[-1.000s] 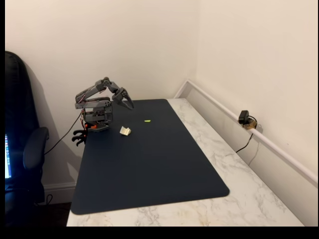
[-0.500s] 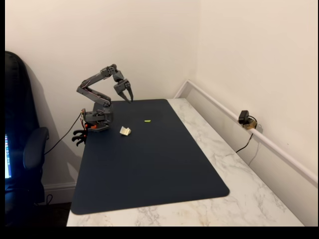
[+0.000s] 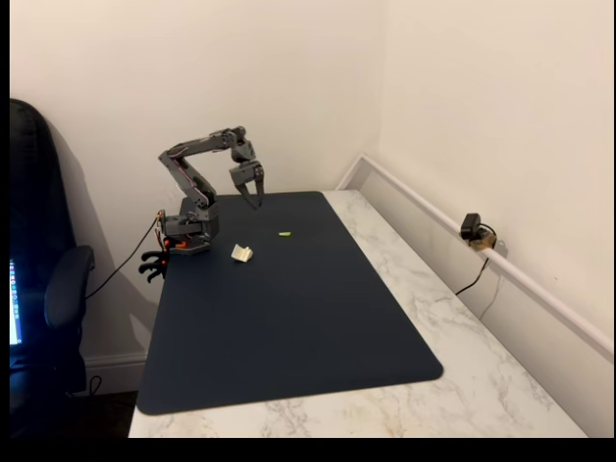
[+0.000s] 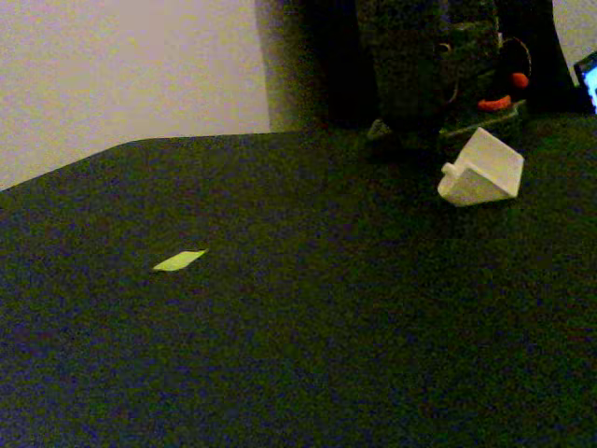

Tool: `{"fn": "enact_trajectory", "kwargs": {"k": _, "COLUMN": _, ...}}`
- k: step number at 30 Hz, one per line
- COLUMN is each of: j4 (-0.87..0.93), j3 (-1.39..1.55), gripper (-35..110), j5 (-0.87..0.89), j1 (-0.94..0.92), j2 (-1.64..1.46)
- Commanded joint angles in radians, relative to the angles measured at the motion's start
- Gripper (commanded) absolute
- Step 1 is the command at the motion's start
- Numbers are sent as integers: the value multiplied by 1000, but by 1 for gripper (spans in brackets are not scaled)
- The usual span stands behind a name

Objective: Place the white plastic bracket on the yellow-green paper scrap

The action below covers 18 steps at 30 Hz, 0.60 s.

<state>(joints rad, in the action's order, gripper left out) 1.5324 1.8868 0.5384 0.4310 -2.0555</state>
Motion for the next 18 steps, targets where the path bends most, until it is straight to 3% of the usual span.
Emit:
{"fn": "enact_trajectory", "kwargs": {"k": 1, "j4": 44, "j3": -199, "gripper": 2, "j5": -32, "j1": 37, "j2": 143}}
{"fn": "enact_trajectory", "kwargs": {"k": 11, "j4": 55, "j3": -219, "gripper": 3, "j5": -17, "j1": 107, "j2": 184}}
{"fn": "enact_trajectory", "kwargs": {"k": 18, "j4": 43, "j3": -37, "gripper": 2, "j5": 100, "j1": 222, "j2": 52}}
